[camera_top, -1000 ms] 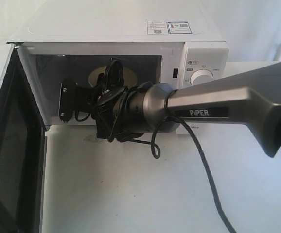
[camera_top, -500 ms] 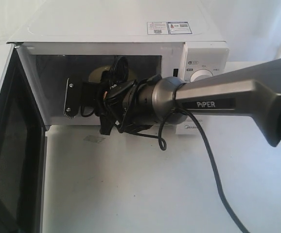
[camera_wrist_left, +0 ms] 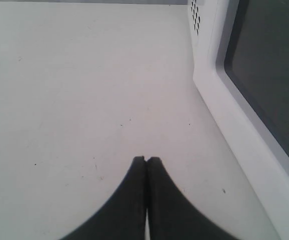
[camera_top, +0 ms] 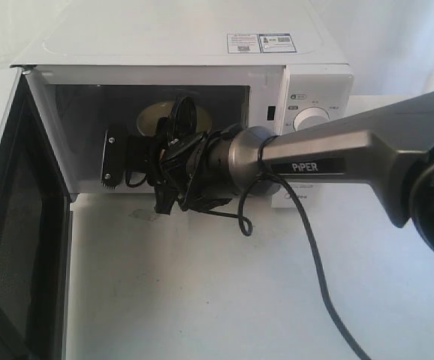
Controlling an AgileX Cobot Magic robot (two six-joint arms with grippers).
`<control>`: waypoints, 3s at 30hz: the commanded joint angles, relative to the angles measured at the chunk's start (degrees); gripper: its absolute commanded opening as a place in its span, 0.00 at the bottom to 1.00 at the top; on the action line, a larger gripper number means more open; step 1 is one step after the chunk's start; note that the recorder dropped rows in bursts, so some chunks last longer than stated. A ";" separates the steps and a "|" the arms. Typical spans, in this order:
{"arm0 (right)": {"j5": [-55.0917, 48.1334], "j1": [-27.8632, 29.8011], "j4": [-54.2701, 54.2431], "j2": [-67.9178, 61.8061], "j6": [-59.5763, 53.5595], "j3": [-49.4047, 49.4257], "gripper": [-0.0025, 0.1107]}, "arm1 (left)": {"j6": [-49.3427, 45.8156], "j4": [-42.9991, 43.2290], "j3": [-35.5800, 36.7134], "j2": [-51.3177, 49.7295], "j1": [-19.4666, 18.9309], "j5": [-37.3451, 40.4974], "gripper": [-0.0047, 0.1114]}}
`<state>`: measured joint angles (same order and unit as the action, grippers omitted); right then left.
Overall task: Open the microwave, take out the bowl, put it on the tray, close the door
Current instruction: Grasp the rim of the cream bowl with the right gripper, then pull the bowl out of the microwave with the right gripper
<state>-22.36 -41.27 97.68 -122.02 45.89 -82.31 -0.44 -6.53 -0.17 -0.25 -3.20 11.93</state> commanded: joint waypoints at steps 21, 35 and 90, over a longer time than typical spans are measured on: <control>-1.90 1.39 1.46 -8.83 1.35 -9.60 0.50 | 0.44 -0.70 0.17 0.25 -0.11 0.02 0.04; -2.81 1.49 2.27 -9.05 2.52 -9.60 0.32 | 0.44 -0.70 0.17 0.25 -0.11 0.02 0.04; -21.20 -8.22 -44.28 40.32 7.25 43.89 0.02 | 0.44 -0.70 0.17 0.25 -0.11 0.02 0.04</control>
<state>-51.26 -54.13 49.47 -81.35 47.60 -41.60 -0.44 -6.53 -0.17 -0.25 -3.20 11.93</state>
